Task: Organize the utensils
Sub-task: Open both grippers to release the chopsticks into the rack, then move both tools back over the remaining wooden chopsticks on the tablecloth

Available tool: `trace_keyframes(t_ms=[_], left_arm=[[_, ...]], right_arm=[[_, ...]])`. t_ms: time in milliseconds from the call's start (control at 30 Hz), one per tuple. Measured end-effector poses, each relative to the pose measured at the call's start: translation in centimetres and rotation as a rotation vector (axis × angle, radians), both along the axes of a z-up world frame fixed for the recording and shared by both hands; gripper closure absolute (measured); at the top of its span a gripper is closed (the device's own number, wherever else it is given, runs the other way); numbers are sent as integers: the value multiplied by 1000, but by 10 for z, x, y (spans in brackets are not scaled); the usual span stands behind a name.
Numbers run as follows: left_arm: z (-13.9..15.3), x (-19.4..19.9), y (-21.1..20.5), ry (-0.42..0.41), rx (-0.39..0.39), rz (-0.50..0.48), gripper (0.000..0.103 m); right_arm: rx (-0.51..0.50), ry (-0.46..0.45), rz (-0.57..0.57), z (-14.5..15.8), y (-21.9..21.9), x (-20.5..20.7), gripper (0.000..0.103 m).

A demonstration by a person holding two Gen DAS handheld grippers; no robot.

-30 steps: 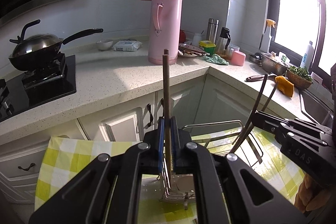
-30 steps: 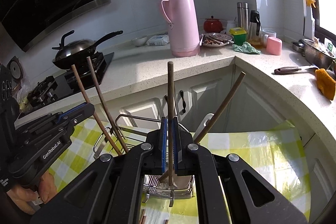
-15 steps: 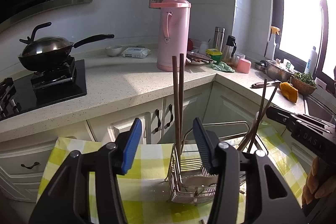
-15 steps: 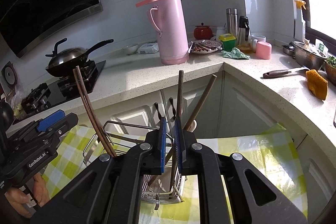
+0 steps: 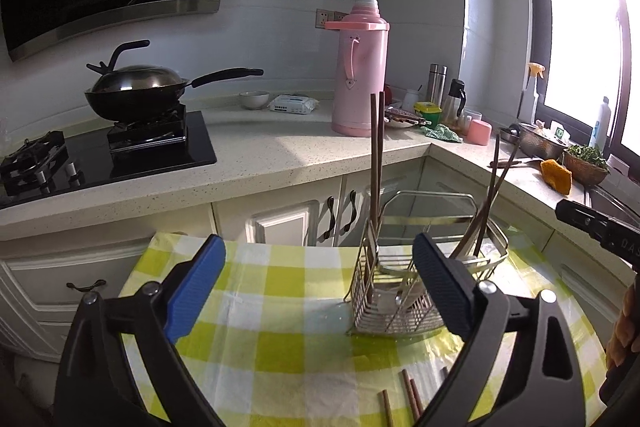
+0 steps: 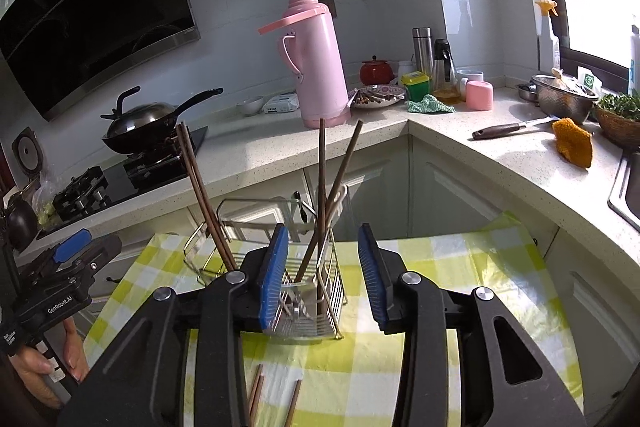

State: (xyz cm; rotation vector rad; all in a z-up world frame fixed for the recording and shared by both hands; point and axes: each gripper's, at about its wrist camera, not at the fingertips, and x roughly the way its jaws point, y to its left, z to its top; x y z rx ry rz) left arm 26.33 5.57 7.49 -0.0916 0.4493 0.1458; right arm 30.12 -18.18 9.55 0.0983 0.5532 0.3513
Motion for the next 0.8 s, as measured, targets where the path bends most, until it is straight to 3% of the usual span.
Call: trace_keyframes(t_ms=[100,467,800], left_arm=[[-14,-24,-1,5,17,2,5],[-67,-87,-14,50,47,18,5],[-116,-102,-24,142,34,-4,5]], right_arm=[[3,22,0,-17,-4,-23,59],[0,59,-26,-73,0,-88,50],[-28,146,-39,-123,4,-102,47]])
